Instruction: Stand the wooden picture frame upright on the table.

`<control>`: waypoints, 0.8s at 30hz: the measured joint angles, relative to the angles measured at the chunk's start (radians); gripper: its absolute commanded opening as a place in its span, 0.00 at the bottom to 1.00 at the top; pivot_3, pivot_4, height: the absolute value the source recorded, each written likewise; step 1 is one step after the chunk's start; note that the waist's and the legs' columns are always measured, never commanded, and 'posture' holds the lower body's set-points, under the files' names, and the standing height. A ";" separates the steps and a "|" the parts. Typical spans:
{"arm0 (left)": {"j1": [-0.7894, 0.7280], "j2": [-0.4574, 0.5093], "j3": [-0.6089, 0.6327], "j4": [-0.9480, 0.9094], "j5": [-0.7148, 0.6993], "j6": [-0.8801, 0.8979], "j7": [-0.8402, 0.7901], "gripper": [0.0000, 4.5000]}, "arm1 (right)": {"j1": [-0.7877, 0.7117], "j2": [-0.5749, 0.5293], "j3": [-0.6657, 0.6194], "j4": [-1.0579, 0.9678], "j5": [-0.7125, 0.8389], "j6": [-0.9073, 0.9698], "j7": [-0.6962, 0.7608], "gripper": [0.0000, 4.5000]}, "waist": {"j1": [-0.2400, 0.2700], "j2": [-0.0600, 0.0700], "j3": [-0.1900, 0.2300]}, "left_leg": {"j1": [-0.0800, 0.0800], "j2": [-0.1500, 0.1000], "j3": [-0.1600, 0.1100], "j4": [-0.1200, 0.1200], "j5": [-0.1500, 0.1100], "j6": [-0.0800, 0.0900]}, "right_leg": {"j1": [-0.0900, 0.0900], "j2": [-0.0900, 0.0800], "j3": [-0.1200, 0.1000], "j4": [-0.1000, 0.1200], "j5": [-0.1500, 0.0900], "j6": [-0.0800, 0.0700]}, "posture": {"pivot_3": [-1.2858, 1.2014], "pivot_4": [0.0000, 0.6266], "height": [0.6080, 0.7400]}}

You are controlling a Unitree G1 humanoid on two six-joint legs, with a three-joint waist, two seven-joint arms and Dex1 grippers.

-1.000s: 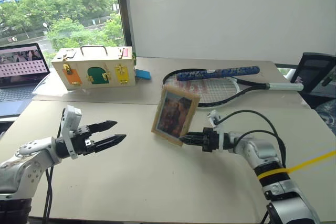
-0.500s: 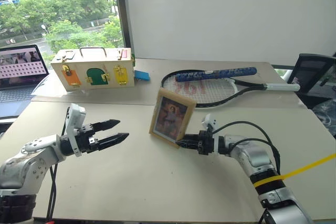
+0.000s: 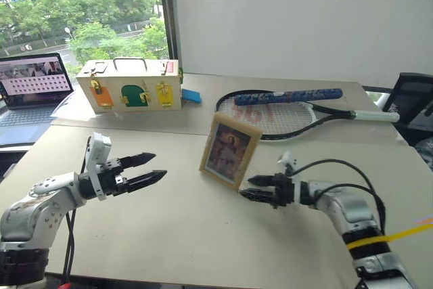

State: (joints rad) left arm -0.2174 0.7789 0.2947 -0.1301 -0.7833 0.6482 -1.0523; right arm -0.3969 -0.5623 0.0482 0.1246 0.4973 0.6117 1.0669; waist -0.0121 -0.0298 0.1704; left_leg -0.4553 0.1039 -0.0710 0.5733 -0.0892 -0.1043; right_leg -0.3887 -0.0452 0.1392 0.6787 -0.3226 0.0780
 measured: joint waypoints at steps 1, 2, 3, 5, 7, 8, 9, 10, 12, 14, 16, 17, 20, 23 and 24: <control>0.007 0.000 0.004 0.002 0.002 -0.004 0.000 1.00 | 0.037 -0.026 -0.026 -0.017 0.011 0.001 0.007 0.95 | 0.000 0.000 0.000 | 0.000 0.000 0.000 0.000 0.000 0.000 | 0.000 0.000 0.000 0.000 0.000 0.000 | 0.52 0.24 0.78; 0.018 0.001 0.006 0.002 0.007 -0.014 -0.001 1.00 | 0.066 -0.048 -0.046 -0.034 0.016 -0.003 0.011 0.95 | 0.000 0.000 0.000 | 0.000 0.000 0.000 0.000 0.000 0.000 | 0.000 0.000 0.000 -0.001 0.000 0.000 | 0.52 0.24 0.78; 0.033 0.002 0.008 0.001 0.017 -0.023 0.000 1.00 | 0.097 -0.071 -0.068 -0.049 0.016 -0.013 0.016 0.95 | -0.001 0.000 0.000 | 0.000 0.000 0.000 0.000 0.000 0.001 | 0.000 0.000 0.000 -0.001 0.000 0.000 | 0.52 0.24 0.78; 0.074 -0.003 0.006 -0.010 0.064 -0.044 0.036 1.00 | 0.178 -0.102 -0.157 -0.091 0.029 -0.043 0.006 0.95 | -0.002 0.000 0.000 | 0.000 0.000 0.000 0.000 0.000 0.001 | 0.000 0.000 0.000 -0.001 -0.001 0.000 | 0.52 0.24 0.78; 0.087 -0.042 -0.003 -0.025 0.106 -0.074 0.092 1.00 | 0.204 -0.092 -0.238 -0.124 0.056 -0.058 -0.030 0.95 | -0.008 0.000 0.000 | 0.000 0.000 0.000 0.000 0.000 0.001 | 0.000 0.000 0.000 -0.001 0.000 0.000 | 0.52 0.24 0.78; 0.093 -0.068 -0.009 -0.041 0.128 -0.092 0.126 1.00 | 0.212 -0.080 -0.274 -0.149 0.071 -0.069 -0.051 0.95 | -0.010 0.000 0.000 | 0.001 0.000 0.000 0.001 0.000 0.001 | 0.000 0.000 0.000 -0.001 0.000 0.000 | 0.52 0.24 0.78; 0.095 -0.094 -0.023 -0.050 0.162 -0.116 0.170 1.00 | 0.219 -0.069 -0.304 -0.179 0.077 -0.089 -0.075 0.95 | -0.012 0.000 0.000 | 0.001 0.000 0.000 0.001 0.000 0.001 | 0.001 0.000 0.000 0.000 0.000 0.000 | 0.52 0.24 0.78; 0.087 -0.112 -0.040 -0.048 0.198 -0.125 0.216 1.00 | 0.235 -0.065 -0.323 -0.207 0.072 -0.117 -0.096 0.95 | -0.011 0.000 0.000 | 0.001 0.000 0.000 0.001 0.000 0.001 | 0.001 0.000 0.000 -0.001 0.000 0.000 | 0.52 0.24 0.78; 0.071 -0.119 -0.071 -0.017 0.259 -0.117 0.292 1.00 | 0.274 -0.066 -0.340 -0.259 0.046 -0.174 -0.123 0.95 | -0.008 0.000 0.000 | 0.001 0.000 0.000 0.001 0.000 0.001 | 0.001 0.000 0.000 -0.001 0.000 0.001 | 0.52 0.24 0.78; 0.049 -0.134 -0.080 0.022 0.298 -0.133 0.331 1.00 | 0.319 -0.081 -0.360 -0.286 0.036 -0.198 -0.134 0.95 | -0.006 0.000 0.000 | 0.000 0.000 0.000 0.001 0.000 0.001 | 0.000 0.000 0.000 -0.002 0.000 0.001 | 0.52 0.24 0.78; 0.038 -0.148 -0.090 0.037 0.340 -0.180 0.357 1.00 | 0.355 -0.101 -0.400 -0.302 0.038 -0.197 -0.139 0.95 | -0.001 0.001 0.000 | -0.001 0.000 0.000 0.001 0.000 0.001 | 0.001 0.000 0.000 -0.002 0.000 0.001 | 0.52 0.24 0.78; 0.036 -0.152 -0.101 0.045 0.363 -0.206 0.363 1.00 | 0.372 -0.104 -0.422 -0.323 0.047 -0.196 -0.149 0.95 | 0.000 0.001 0.000 | 0.000 0.000 0.000 0.001 0.000 0.001 | 0.001 0.000 0.000 -0.002 0.000 0.000 | 0.52 0.24 0.78; 0.035 -0.178 -0.126 0.065 0.392 -0.240 0.363 1.00 | 0.392 -0.097 -0.429 -0.377 0.068 -0.194 -0.171 0.95 | -0.007 0.001 0.000 | 0.000 0.000 0.000 0.001 0.000 0.001 | 0.001 0.000 0.000 -0.002 0.000 0.000 | 0.52 0.24 0.78; 0.021 -0.189 -0.147 0.080 0.398 -0.252 0.357 1.00 | 0.407 -0.081 -0.422 -0.411 0.076 -0.190 -0.201 0.95 | -0.009 0.001 0.000 | 0.000 0.000 0.000 0.001 0.000 0.001 | 0.001 0.000 0.000 -0.002 0.000 0.001 | 0.52 0.24 0.78; 0.016 -0.189 -0.148 0.084 0.399 -0.254 0.357 1.00 | 0.407 -0.076 -0.420 -0.415 0.076 -0.190 -0.207 0.95 | -0.009 0.001 0.000 | 0.000 0.000 0.000 0.001 0.000 0.001 | 0.001 0.000 0.000 -0.002 0.000 0.001 | 0.52 0.24 0.78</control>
State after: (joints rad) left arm -0.2009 0.5900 0.1469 -0.0463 -0.3840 0.3940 -0.6956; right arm 0.0104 -0.6384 -0.3716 -0.2899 0.5733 0.4219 0.8598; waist -0.0211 -0.0289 0.1706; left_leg -0.4553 0.1036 -0.0708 0.5743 -0.0896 -0.1033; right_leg -0.3880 -0.0454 0.1393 0.6772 -0.3226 0.0785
